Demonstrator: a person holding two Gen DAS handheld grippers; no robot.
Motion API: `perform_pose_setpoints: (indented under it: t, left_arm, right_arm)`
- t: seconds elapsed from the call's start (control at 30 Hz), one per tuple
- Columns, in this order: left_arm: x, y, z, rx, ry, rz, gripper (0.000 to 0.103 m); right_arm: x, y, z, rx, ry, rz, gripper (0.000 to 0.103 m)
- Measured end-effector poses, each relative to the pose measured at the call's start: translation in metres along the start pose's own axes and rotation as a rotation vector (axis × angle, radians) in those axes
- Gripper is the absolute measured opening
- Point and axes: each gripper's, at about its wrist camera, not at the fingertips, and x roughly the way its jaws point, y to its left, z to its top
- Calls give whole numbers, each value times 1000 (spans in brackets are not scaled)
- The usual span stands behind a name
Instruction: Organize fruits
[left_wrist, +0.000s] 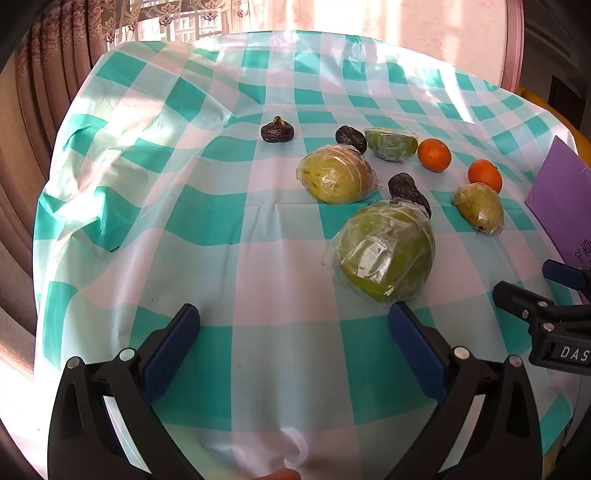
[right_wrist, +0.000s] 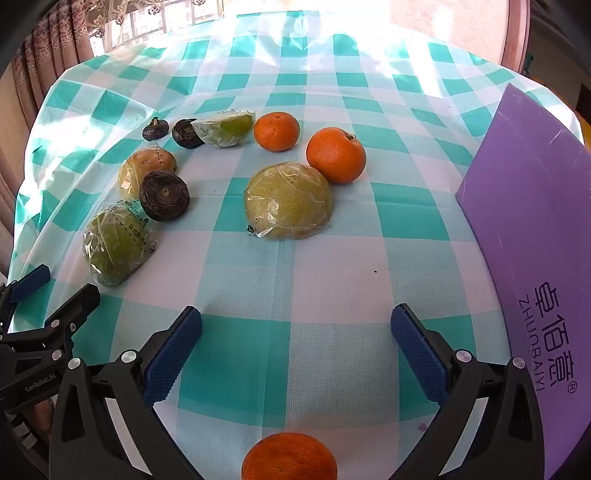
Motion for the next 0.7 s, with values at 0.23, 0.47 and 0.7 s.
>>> perform_pose_setpoints:
  t: [0.23,0.47,0.7]
  left_arm:
    - [2,0,3,-4,7,-1,102]
    - [0,-1,1,-4,-11,2,102]
    - [-2,-6,-1,-3,-18,7,102]
  right_arm:
    - [0,1,0,-2,0,-1,99]
    - [0,1,0,-2,0,-2,99]
    - [-1,-1,-5,0,-23,-3,99]
